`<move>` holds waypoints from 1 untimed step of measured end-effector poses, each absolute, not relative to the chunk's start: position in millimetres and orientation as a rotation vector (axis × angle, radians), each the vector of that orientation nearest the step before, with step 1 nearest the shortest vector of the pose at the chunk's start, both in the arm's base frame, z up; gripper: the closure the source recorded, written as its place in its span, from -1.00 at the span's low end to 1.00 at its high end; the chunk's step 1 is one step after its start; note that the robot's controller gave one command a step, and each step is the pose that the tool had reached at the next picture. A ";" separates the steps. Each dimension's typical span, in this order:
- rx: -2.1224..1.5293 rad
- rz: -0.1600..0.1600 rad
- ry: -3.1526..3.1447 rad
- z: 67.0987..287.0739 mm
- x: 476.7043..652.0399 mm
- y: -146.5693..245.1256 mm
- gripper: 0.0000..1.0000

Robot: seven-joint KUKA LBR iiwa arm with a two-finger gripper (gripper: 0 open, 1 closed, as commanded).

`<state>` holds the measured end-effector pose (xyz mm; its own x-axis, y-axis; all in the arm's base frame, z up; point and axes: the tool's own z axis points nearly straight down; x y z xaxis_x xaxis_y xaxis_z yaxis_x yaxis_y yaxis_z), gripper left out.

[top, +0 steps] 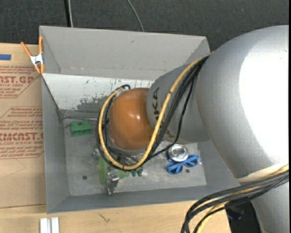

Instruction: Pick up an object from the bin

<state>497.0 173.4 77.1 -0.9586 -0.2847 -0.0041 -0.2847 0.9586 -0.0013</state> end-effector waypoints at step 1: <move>-0.466 0.000 3.107 100.8 483.1 129.0 -1.00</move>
Offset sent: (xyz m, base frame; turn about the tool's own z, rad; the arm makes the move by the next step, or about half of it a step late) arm -0.0139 -0.0429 0.0229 -0.0113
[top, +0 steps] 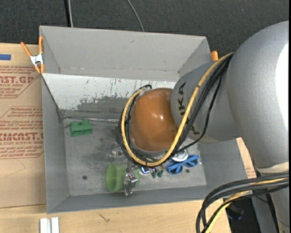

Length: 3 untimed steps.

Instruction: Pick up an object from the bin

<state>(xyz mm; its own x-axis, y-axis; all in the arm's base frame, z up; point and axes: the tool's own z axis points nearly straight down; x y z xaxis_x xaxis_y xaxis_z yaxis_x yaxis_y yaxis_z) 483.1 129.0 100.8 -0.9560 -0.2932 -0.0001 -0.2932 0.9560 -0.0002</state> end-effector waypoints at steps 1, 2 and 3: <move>-0.544 0.000 3.093 110.0 483.7 125.5 -1.00; -0.666 -0.001 3.047 76.5 488.3 135.6 -1.00; -0.644 0.013 3.046 75.7 488.4 116.9 -1.00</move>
Offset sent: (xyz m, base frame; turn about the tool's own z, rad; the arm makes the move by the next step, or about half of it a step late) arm 0.0006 -0.0039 0.0097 -0.0502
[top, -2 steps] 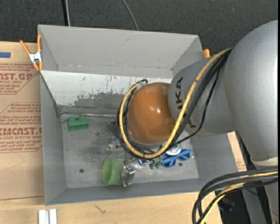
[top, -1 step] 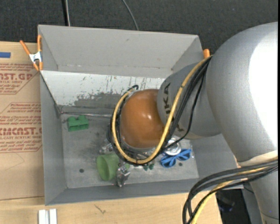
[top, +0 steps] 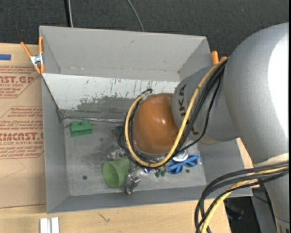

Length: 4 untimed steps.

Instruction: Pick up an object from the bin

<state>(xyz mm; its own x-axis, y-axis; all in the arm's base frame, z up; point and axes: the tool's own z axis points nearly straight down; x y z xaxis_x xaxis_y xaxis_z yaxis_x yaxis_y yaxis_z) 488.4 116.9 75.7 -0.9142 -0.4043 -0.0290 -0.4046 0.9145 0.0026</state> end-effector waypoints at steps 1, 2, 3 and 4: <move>-0.645 0.013 3.047 76.1 488.3 117.1 1.00; -0.649 0.001 3.070 105.0 489.0 118.0 1.00; -0.649 0.000 3.070 136.3 489.4 118.6 1.00; -0.650 0.000 3.072 145.6 489.7 119.2 1.00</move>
Offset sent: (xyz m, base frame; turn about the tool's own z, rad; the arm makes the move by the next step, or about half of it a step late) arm 0.0000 0.0000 0.0000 0.0000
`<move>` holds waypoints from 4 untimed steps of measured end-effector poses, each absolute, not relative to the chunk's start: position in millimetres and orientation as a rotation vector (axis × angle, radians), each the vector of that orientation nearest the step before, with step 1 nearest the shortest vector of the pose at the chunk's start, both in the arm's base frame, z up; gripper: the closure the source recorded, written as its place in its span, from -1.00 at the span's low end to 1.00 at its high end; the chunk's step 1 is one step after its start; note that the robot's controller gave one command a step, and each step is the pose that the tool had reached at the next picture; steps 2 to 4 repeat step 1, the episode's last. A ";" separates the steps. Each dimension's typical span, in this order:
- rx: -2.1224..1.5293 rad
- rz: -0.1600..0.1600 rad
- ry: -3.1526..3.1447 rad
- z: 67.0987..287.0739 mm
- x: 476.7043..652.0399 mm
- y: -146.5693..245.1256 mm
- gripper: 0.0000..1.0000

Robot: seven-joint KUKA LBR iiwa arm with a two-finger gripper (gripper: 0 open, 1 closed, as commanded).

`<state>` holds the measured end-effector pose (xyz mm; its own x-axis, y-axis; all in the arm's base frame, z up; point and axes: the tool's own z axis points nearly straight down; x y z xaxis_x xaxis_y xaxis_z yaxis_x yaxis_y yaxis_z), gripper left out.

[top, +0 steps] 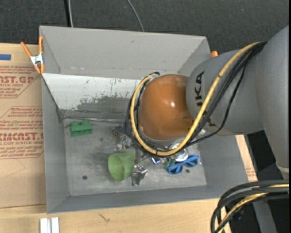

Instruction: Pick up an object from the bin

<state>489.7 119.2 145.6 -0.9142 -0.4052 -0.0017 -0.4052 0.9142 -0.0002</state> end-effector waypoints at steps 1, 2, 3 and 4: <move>-0.651 0.000 3.071 161.1 489.9 119.8 1.00; -0.651 0.000 3.071 161.1 489.9 119.8 1.00; -0.651 0.000 3.071 161.1 489.9 119.8 1.00; -0.651 0.000 3.071 161.1 489.9 119.8 1.00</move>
Offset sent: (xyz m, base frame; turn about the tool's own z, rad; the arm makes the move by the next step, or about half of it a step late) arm -0.0001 0.0000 0.0152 0.0000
